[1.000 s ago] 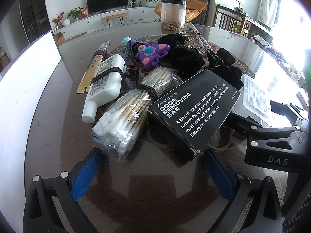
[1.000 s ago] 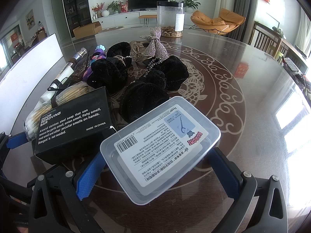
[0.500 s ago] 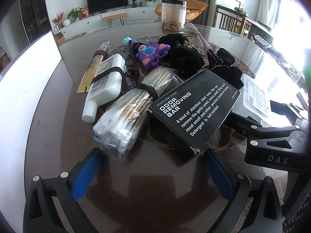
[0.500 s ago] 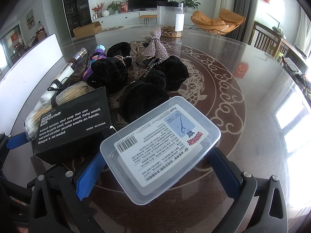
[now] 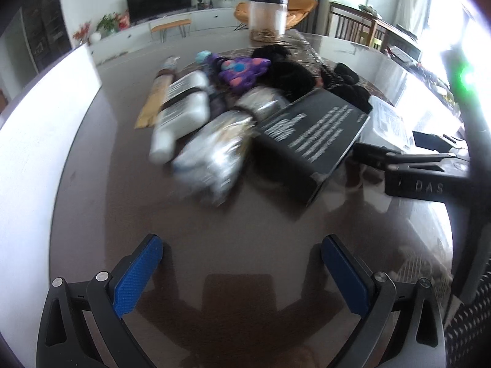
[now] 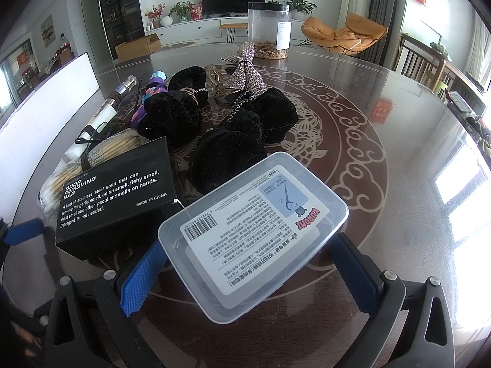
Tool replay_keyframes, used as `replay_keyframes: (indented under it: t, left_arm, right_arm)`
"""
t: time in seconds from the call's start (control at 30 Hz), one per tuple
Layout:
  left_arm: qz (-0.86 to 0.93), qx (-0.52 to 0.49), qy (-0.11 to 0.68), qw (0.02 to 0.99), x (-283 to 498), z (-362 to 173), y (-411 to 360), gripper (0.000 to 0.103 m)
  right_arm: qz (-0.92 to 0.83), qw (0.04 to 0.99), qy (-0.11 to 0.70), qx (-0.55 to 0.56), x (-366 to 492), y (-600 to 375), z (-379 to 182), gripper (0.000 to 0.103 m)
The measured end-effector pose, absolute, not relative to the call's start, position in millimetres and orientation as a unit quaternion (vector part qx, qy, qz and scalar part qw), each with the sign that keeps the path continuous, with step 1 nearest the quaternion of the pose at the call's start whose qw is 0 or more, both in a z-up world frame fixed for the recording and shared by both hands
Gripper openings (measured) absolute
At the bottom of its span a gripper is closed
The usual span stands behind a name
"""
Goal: Organize objects
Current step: 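Grasp the bagged cotton-swab bundle with the left tool while the right tool grasps the clear plastic box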
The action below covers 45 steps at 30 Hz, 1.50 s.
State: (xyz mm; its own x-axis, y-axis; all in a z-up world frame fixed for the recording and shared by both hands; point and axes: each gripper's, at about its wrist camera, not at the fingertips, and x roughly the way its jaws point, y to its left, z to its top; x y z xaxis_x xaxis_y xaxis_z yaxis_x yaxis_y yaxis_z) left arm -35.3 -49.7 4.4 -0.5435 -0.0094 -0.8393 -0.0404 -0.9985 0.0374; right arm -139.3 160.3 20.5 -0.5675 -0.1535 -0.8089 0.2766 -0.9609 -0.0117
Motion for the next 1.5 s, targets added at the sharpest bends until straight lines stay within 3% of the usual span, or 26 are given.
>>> replay_keyframes:
  t: [0.2,0.33,0.4,0.47,0.57,0.9,0.93,1.0,1.03,1.07,1.23,1.37,1.5]
  left_arm:
    - [0.901,-0.429,-0.062,0.010,-62,51,-93,0.103]
    - [0.896,-0.441,-0.030,0.035,-101,44,-85,0.103]
    - [0.893,-0.448,-0.001,0.052,-111,33,-76,0.082]
    - [0.893,-0.441,-0.021,0.084,-114,32,-76,0.051]
    - [0.891,-0.444,-0.046,0.083,-108,32,-81,0.021]
    - [0.873,-0.465,-0.115,0.091,-28,25,-98,0.022]
    - [0.872,-0.466,-0.119,0.092,-27,26,-98,0.028]
    - [0.870,-0.467,-0.125,0.095,-29,28,-99,0.059]
    - [0.873,-0.464,-0.121,0.088,-32,29,-98,0.080]
    - [0.879,-0.457,-0.112,0.079,-34,30,-95,0.086]
    - [0.884,-0.463,-0.044,0.040,-49,21,-75,0.085]
    - [0.879,-0.476,-0.029,0.011,-47,2,-77,0.072]
    - [0.890,-0.455,-0.007,-0.018,-37,-1,-75,0.073]
  right_arm:
    - [-0.883,0.122,0.069,0.449,-139,160,21,0.103]
    - [-0.883,0.122,0.069,0.449,-139,160,20,0.103]
    - [-0.883,0.122,0.069,0.449,-139,160,20,0.103]
    - [-0.883,0.122,0.069,0.449,-139,161,21,0.103]
    - [-0.883,0.122,0.068,0.449,-139,161,20,0.103]
    - [-0.883,0.122,0.068,0.449,-139,161,21,0.103]
    - [-0.883,0.122,0.068,0.449,-139,161,20,0.103]
    - [-0.883,0.122,0.068,0.449,-139,161,20,0.103]
    - [-0.883,0.122,0.068,0.449,-139,161,20,0.103]
    - [-0.883,0.122,0.068,0.449,-139,161,20,0.103]
    - [-0.883,0.122,0.068,0.449,-139,161,20,0.103]
    - [-0.883,0.122,0.068,0.449,-138,160,20,0.103]
    - [-0.883,0.118,0.066,0.449,-138,161,20,0.103]
